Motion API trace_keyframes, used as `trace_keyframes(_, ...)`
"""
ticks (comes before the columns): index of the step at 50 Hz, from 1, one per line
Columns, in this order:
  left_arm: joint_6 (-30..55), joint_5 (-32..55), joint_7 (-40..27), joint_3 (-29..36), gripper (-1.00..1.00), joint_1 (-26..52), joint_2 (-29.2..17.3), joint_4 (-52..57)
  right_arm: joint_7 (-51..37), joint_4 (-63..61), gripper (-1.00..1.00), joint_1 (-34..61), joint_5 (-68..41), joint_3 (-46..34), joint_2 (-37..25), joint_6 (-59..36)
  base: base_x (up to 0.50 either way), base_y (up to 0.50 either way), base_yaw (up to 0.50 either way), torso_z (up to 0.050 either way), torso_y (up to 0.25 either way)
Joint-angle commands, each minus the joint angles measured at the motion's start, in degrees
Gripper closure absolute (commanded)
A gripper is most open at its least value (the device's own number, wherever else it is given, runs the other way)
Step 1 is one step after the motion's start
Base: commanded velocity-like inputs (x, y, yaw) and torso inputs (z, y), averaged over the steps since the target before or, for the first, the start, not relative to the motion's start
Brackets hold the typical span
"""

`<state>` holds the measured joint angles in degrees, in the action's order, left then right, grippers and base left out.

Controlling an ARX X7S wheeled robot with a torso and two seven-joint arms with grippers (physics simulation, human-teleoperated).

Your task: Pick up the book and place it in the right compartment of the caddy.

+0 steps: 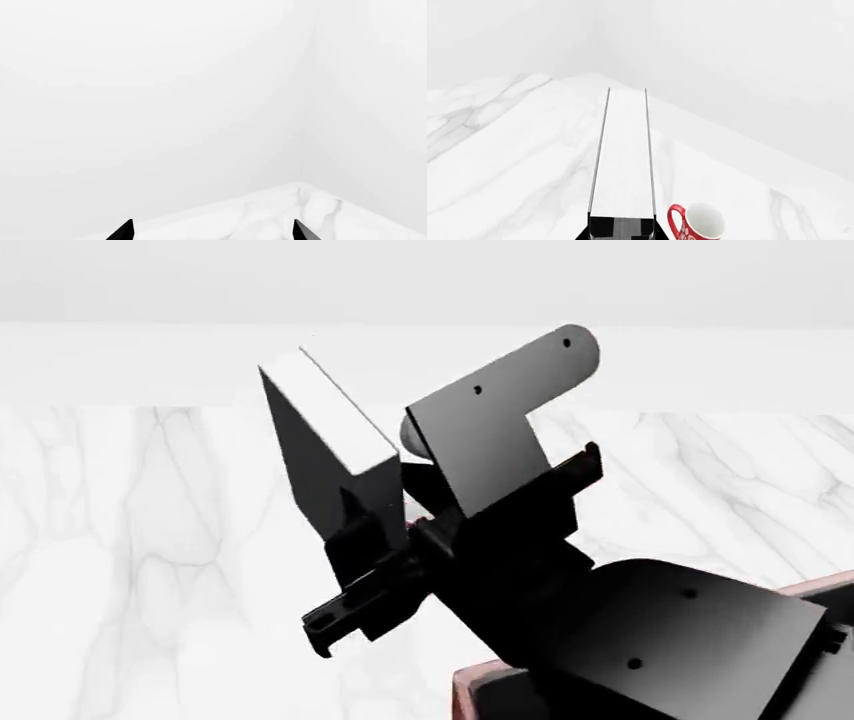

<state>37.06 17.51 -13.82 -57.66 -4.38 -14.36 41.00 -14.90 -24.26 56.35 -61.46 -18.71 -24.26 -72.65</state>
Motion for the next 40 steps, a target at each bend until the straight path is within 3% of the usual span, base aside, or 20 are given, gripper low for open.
trace_keyframes(1,-0.09,-0.96,1.31,-0.89,-1.0,-0.06,0.95,0.25,-9.4,-1.59,1.0,2.92,-3.87,15.3,-1.44,-4.94,0.0,0.0,0.0,0.0,0.0)
trace_keyframes(3,0.07,-0.91,1.25,-0.89,-1.0,-0.01,0.82,0.3,-11.47,-1.64,1.0,2.79,-2.48,16.96,-2.75,-4.23,0.0,0.0,0.0,0.0,0.0)
trace_keyframes(5,0.01,-0.86,1.28,-0.91,-1.0,0.0,0.78,0.2,-11.34,-4.35,1.0,1.97,4.36,13.11,-6.42,-0.7,0.0,0.0,0.0,0.0,0.005)
trace_keyframes(25,-0.11,-0.45,1.25,-1.17,-1.0,-0.16,0.63,0.06,-15.61,-5.29,1.0,-11.24,6.42,28.52,-16.02,3.27,0.0,0.0,0.0,0.0,0.001)
trace_keyframes(40,-0.47,-0.72,0.94,-0.38,-1.0,-0.26,0.78,-0.04,-17.5,-6.37,1.0,-22.77,9.67,39.44,-19.83,6.62,0.0,0.0,0.0,0.0,0.002)
